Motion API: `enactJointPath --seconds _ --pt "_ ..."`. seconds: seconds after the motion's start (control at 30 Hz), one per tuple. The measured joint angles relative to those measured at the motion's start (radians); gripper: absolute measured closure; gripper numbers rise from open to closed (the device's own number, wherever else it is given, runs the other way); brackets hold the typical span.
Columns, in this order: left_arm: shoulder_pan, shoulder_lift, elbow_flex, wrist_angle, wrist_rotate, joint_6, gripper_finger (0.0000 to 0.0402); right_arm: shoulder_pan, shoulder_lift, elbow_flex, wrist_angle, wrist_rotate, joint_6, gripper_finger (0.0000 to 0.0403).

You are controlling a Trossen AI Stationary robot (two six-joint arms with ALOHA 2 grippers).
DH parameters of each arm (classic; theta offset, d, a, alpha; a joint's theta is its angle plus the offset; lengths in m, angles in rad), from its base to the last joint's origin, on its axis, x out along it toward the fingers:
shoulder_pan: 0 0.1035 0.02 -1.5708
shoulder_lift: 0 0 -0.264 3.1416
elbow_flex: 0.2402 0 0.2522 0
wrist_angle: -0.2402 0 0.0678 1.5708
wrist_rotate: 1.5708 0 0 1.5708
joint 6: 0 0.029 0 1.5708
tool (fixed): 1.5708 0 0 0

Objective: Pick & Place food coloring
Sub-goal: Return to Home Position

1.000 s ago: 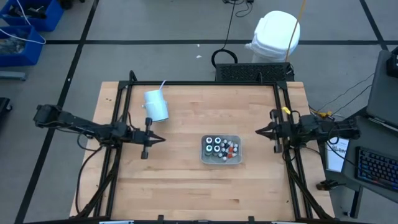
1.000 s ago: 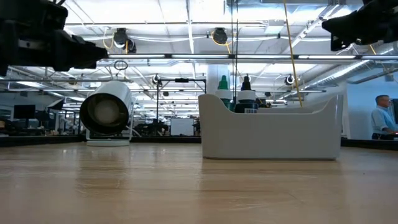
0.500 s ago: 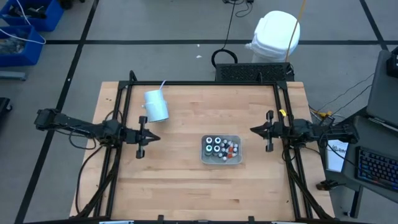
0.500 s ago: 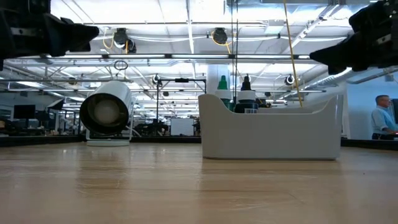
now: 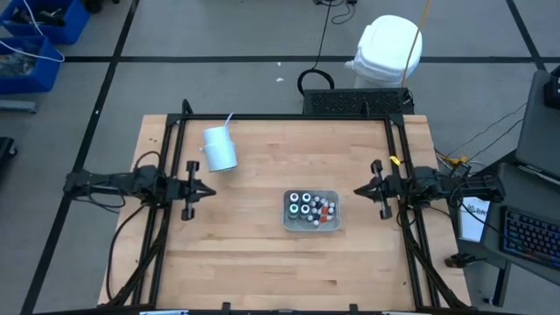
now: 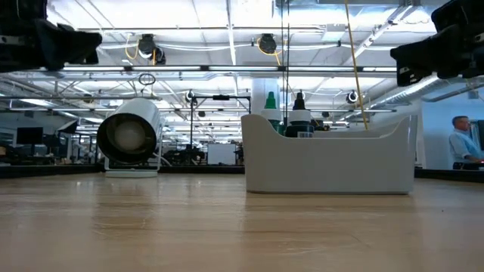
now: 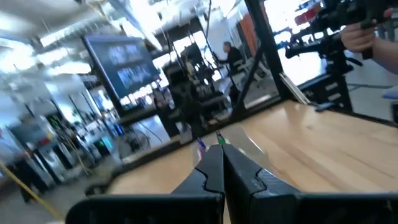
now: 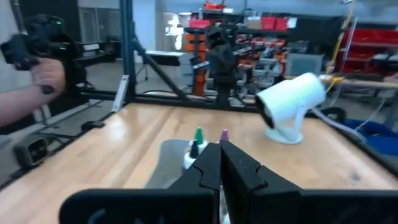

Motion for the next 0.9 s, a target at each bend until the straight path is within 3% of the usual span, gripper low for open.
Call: enactJointPath --seconds 0.13,0.27,0.57,0.8,0.9 --pt "0.048 -0.072 0.0 -0.147 0.028 -0.093 0.0401 0.0 0.0 -0.003 -0.035 -0.003 0.029 0.0403" --pt "0.068 -0.053 0.002 -0.159 0.028 -0.175 0.0401 -0.01 0.001 -0.053 0.03 0.005 0.049 0.0403" --pt "0.066 -0.025 0.002 -0.163 0.027 -0.155 0.0401 -0.074 0.001 -0.098 0.047 -0.019 0.158 0.0403" --pt "0.067 0.02 0.002 -0.165 0.023 -0.147 0.0401 -0.075 0.001 -0.1 0.051 -0.022 0.126 0.0403" --pt "0.067 0.026 0.002 -0.166 0.023 -0.165 0.0401 -0.075 0.001 -0.1 0.057 0.026 0.109 0.0403"
